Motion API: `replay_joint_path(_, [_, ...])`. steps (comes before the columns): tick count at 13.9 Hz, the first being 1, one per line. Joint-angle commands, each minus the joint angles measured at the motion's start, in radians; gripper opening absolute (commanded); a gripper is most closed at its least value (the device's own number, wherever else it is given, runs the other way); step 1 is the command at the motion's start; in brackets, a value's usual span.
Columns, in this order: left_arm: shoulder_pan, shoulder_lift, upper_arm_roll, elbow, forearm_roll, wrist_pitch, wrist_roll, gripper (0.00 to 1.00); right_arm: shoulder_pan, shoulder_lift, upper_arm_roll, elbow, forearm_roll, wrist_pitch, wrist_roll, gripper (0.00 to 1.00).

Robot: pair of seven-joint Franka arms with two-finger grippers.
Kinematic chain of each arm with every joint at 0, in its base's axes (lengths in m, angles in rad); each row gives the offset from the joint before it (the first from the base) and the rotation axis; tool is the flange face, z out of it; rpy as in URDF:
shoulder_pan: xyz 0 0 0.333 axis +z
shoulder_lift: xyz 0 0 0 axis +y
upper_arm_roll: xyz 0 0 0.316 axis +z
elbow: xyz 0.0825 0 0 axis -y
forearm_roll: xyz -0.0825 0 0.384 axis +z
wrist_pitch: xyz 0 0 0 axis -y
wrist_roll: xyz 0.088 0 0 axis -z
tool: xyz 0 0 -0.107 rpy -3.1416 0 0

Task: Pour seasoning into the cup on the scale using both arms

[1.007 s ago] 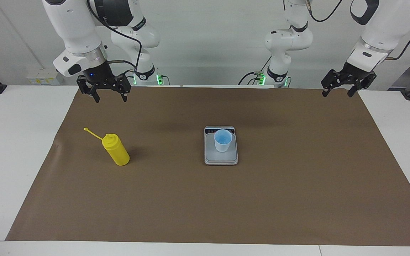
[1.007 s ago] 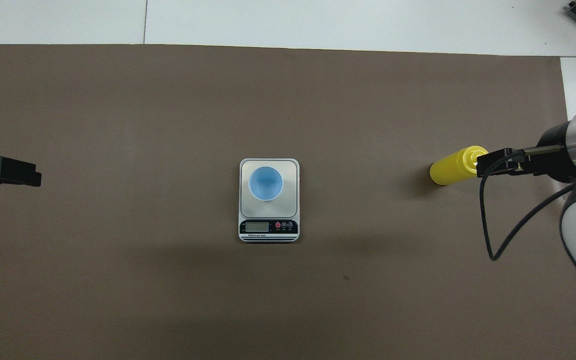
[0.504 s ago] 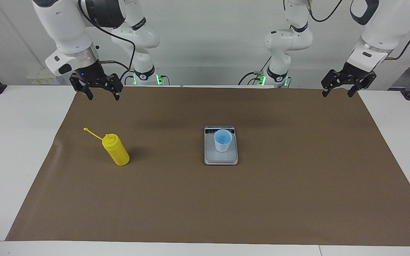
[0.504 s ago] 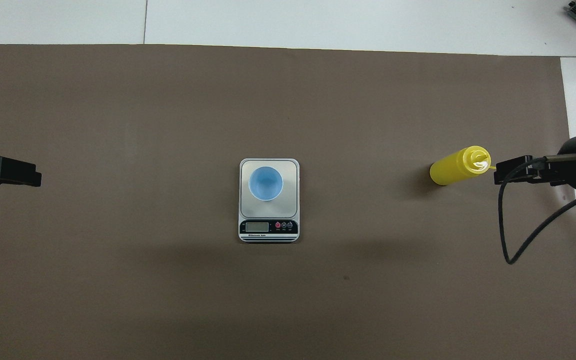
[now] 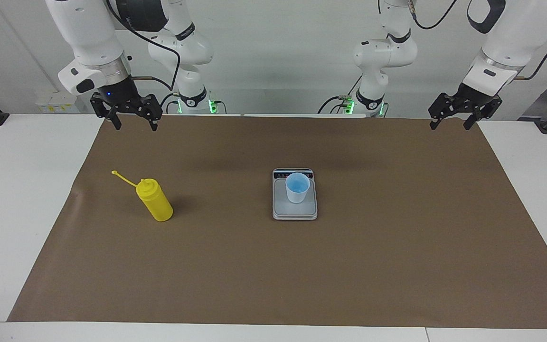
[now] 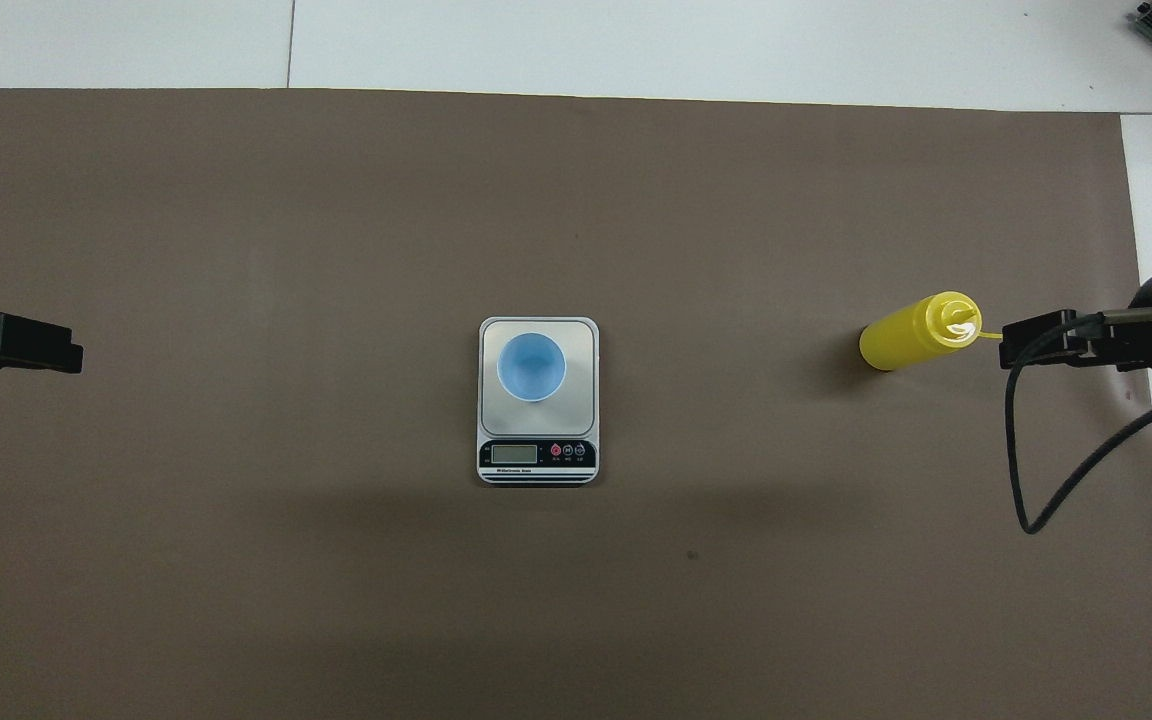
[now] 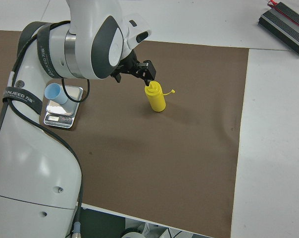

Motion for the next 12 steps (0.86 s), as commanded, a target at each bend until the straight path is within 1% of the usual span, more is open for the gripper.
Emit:
replay_joint_path(1, [0.011, -0.031, -0.005, -0.033, -0.012, 0.008, -0.008, 1.00, -0.007, 0.013, 0.007, 0.016, -0.002, -0.018, 0.022, 1.00])
replay_joint_path(3, [0.011, -0.031, -0.005, -0.033, -0.012, 0.006, -0.008, 1.00, -0.001, 0.013, 0.009, 0.016, -0.001, -0.017, 0.019, 1.00])
replay_joint_path(5, [0.024, -0.037, -0.005, -0.036, -0.010, -0.034, 0.000, 1.00, 0.001, 0.013, 0.007, 0.016, -0.001, -0.017, 0.019, 1.00])
replay_joint_path(7, [0.021, -0.029, -0.007, -0.027, -0.007, -0.008, 0.023, 1.00, -0.007, 0.011, 0.007, 0.014, -0.002, -0.020, 0.019, 1.00])
replay_joint_path(10, [0.017, -0.014, -0.008, 0.018, 0.020, -0.041, 0.050, 1.00, -0.014, 0.011, 0.006, 0.014, -0.001, -0.020, 0.019, 1.00])
replay_joint_path(12, [0.017, 0.021, -0.011, 0.067, 0.025, -0.070, 0.063, 1.00, -0.011, 0.011, 0.006, 0.014, -0.002, -0.020, 0.019, 1.00])
